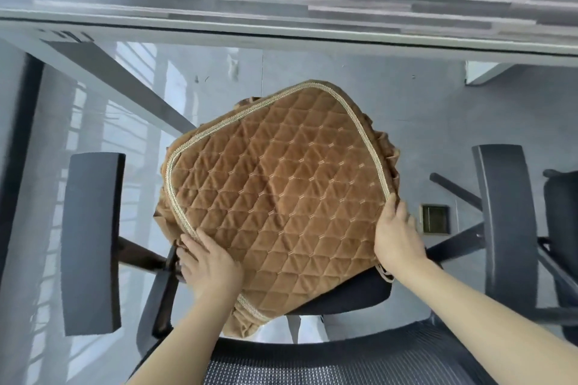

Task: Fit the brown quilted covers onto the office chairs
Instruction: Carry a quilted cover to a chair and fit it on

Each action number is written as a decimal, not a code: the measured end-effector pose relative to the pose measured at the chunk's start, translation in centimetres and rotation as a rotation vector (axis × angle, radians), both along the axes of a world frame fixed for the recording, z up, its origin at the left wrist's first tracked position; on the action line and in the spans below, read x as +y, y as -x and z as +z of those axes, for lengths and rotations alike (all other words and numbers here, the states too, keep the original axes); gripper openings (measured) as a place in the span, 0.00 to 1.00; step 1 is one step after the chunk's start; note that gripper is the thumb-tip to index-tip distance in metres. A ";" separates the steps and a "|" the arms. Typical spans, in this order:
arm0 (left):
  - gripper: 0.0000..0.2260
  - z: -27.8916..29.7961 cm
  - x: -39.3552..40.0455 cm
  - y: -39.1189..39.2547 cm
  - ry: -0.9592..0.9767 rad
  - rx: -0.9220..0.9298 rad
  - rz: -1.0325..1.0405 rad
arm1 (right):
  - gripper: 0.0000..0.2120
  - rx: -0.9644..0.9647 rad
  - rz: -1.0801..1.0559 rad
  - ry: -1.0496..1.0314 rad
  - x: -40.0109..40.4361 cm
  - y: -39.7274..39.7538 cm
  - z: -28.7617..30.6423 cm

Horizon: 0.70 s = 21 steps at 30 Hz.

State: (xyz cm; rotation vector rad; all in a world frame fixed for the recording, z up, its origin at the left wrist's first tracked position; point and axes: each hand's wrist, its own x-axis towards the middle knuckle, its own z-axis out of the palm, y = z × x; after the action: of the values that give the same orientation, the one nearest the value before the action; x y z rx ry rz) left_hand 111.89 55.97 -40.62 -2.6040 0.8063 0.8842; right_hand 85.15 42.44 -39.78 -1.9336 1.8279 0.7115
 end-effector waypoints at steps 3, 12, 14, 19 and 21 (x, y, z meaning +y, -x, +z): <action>0.43 -0.7 0.1 0.8 0.105 -0.092 -0.284 | 0.42 -0.079 0.212 0.083 2.0 -2.6 0.0; 0.49 -3.7 0.0 -1.0 0.156 0.021 -0.040 | 0.47 0.007 0.317 0.097 3.8 0.3 -3.7; 0.47 -3.8 0.0 -0.9 0.190 0.072 0.000 | 0.46 -0.004 0.223 0.093 4.0 0.3 -3.5; 0.44 -1.9 -4.4 -3.7 0.174 0.060 0.242 | 0.37 -0.022 -0.008 0.167 1.6 -0.5 -1.4; 0.40 -1.4 -7.1 -5.9 0.257 -0.039 0.115 | 0.35 -0.085 0.116 0.193 -1.0 -2.2 -0.6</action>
State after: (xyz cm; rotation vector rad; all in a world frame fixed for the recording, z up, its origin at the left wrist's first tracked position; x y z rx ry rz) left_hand 117.84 48.82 -41.98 -2.9072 0.8155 0.8032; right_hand 87.31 41.39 -40.42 -2.1726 1.8017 0.4949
